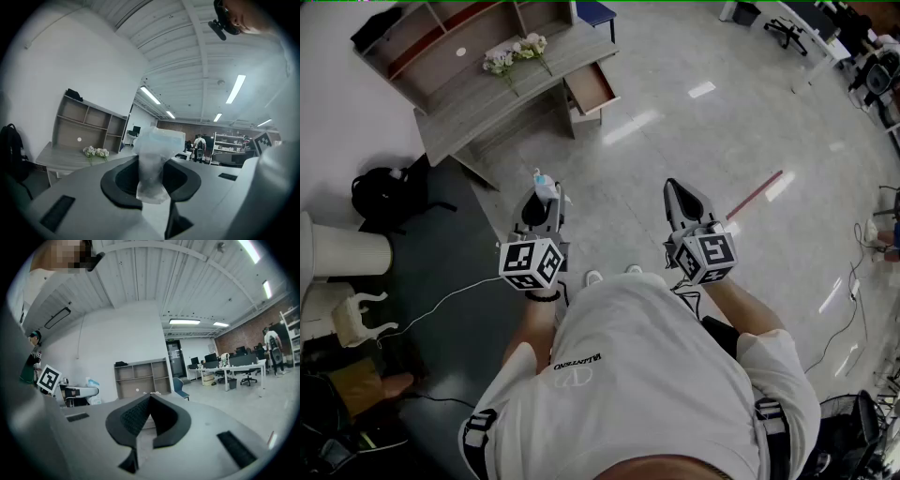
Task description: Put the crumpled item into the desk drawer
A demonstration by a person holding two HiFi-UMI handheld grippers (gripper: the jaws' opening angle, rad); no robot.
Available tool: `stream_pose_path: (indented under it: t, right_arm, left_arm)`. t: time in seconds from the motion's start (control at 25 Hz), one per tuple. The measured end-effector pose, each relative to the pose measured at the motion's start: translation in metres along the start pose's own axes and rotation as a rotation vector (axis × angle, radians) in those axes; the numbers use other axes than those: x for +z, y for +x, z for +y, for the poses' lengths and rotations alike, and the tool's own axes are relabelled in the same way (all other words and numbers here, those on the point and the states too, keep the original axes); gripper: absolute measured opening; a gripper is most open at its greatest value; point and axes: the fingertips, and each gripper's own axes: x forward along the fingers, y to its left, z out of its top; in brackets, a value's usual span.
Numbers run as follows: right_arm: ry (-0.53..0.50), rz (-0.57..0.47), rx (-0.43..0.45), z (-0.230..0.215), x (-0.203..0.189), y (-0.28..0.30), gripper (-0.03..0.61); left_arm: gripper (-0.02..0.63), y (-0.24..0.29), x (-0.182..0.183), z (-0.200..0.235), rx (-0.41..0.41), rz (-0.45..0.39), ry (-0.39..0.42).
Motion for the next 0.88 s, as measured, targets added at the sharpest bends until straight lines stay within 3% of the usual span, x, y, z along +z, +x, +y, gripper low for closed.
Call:
stream_pose_path:
  t: [0.88]
  right_arm:
    - [0.062, -0.019, -0.003, -0.033, 0.005, -0.01, -0.002]
  left_arm:
    - [0.103, 0.015, -0.005, -0.026, 0.009, 0.016, 0.015]
